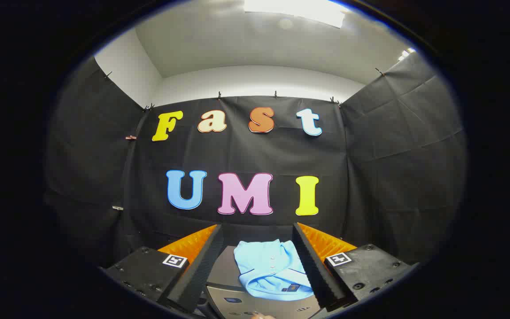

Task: Put the clothes into the washing machine and then close the washing machine lid.

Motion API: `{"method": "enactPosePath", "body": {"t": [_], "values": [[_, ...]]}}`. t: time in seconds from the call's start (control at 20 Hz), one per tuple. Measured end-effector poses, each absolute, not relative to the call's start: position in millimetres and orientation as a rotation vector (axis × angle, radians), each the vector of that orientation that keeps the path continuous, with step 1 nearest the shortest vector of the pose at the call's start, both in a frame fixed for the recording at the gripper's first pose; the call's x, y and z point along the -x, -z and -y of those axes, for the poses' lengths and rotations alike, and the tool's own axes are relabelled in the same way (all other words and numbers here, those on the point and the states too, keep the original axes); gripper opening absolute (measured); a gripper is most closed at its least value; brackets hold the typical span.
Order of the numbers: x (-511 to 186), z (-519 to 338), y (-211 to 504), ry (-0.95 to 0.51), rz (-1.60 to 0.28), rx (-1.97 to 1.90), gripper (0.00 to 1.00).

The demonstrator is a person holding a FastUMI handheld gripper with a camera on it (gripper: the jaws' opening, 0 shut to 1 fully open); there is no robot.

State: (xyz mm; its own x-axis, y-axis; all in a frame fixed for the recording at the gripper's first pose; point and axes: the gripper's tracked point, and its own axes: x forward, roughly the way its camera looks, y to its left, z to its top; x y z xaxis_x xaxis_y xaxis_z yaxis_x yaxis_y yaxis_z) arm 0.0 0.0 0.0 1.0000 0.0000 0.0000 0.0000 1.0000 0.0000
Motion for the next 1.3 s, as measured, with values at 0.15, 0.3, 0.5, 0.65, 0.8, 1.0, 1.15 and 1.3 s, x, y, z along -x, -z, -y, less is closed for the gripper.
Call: {"method": "enactPosePath", "body": {"t": [0.15,0.3,0.5,0.65,0.8,1.0,1.15,1.3], "values": [[-1.5,2.0,1.5,0.002,-0.012,-0.004,0.98],[-3.7,2.4,2.2,0.000,-0.014,-0.005,0.98],[-7.0,1.5,8.6,-0.006,-0.030,0.004,0.98],[-10.5,5.1,9.2,0.000,-0.035,0.003,0.98],[-16.2,5.2,9.0,0.002,-0.032,-0.009,0.98],[-26.0,8.8,9.4,0.005,-0.044,0.012,0.98],[-39.9,11.4,6.5,0.007,-0.050,0.012,0.98],[-61.5,12.2,3.9,0.000,-0.069,0.005,0.98]]}}
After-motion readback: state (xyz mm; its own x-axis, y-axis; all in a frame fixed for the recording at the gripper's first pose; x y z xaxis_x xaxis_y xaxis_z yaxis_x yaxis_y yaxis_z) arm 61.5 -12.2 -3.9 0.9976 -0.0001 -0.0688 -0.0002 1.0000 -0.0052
